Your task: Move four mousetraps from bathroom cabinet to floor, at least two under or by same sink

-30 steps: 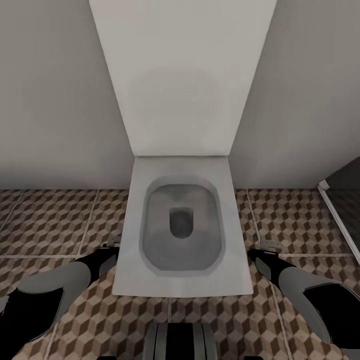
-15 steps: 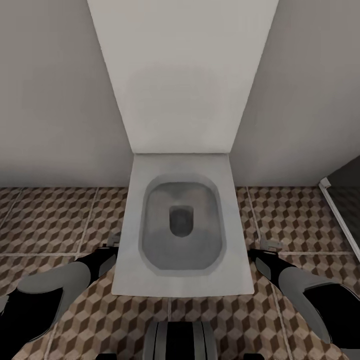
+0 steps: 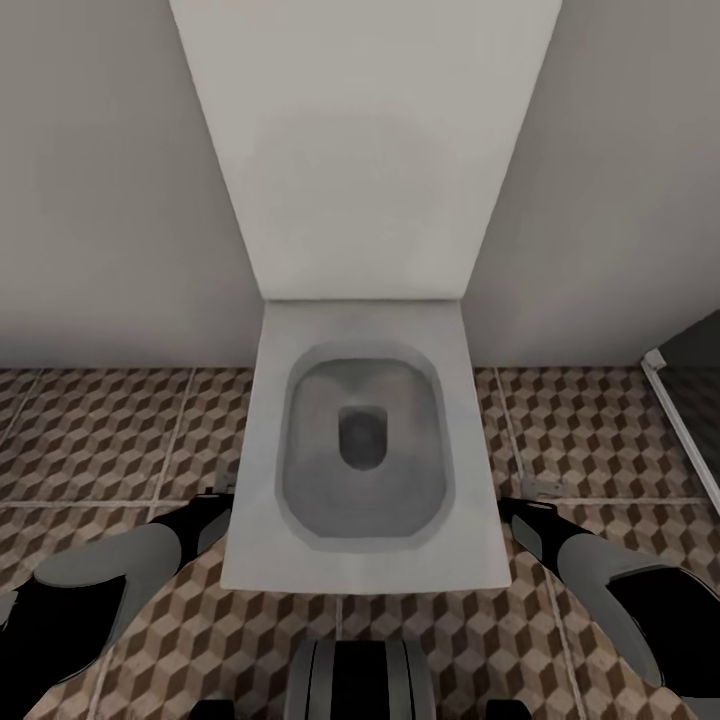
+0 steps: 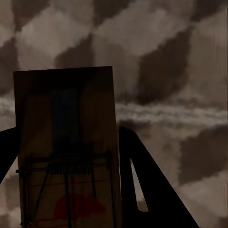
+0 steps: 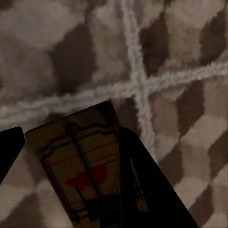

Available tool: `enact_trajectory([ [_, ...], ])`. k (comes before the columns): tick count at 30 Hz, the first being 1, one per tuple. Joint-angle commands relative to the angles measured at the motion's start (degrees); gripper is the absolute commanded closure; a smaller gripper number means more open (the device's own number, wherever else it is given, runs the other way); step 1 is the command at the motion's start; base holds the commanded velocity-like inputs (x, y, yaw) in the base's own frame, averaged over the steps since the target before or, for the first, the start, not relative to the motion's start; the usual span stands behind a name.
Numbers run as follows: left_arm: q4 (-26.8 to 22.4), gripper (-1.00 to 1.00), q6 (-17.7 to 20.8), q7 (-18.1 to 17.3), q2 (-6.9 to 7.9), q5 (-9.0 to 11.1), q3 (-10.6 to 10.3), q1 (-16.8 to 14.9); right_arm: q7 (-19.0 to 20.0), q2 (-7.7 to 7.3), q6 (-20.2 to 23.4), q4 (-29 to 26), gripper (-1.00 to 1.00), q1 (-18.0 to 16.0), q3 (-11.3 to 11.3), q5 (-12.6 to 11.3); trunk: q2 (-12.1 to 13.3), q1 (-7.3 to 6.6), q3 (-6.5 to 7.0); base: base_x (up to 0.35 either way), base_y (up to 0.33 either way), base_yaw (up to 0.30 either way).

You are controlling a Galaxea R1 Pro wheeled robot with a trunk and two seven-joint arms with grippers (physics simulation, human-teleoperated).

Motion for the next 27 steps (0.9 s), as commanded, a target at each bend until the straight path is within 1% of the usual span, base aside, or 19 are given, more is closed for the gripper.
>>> enact_trajectory([
  [1,-0.26,1.0,0.18,0.45,0.07,0.04,-0.36,-0.06,-0.16,0.0,0.26,0.0,1.0,-0.04,0.5,-0.3,-0.02,-0.01,-0.12,0.0,0.0,0.0],
  [10,-0.31,1.0,0.18,0.45,0.02,0.04,-0.36,-0.06,-0.16,-0.02,0.13,-0.14,1.0,-0.02,0.5,-0.3,-0.02,-0.01,-0.94,0.0,0.0,0.0],
  [19,-0.31,1.0,0.18,0.45,-0.01,0.04,-0.36,-0.06,-0.16,-0.05,-1.44,-0.34,1.0,-0.04,0.62,-0.3,-0.02,-0.01,-1.74,0.0,0.0,0.001],
  [27,-0.31,1.0,0.18,0.45,-0.01,0.04,-0.36,-0.06,-0.27,-0.19,-1.44,-0.71,1.0,-0.07,0.69,-0.3,-0.02,-0.01,-1.91,0.0,0.0,0.004],
])
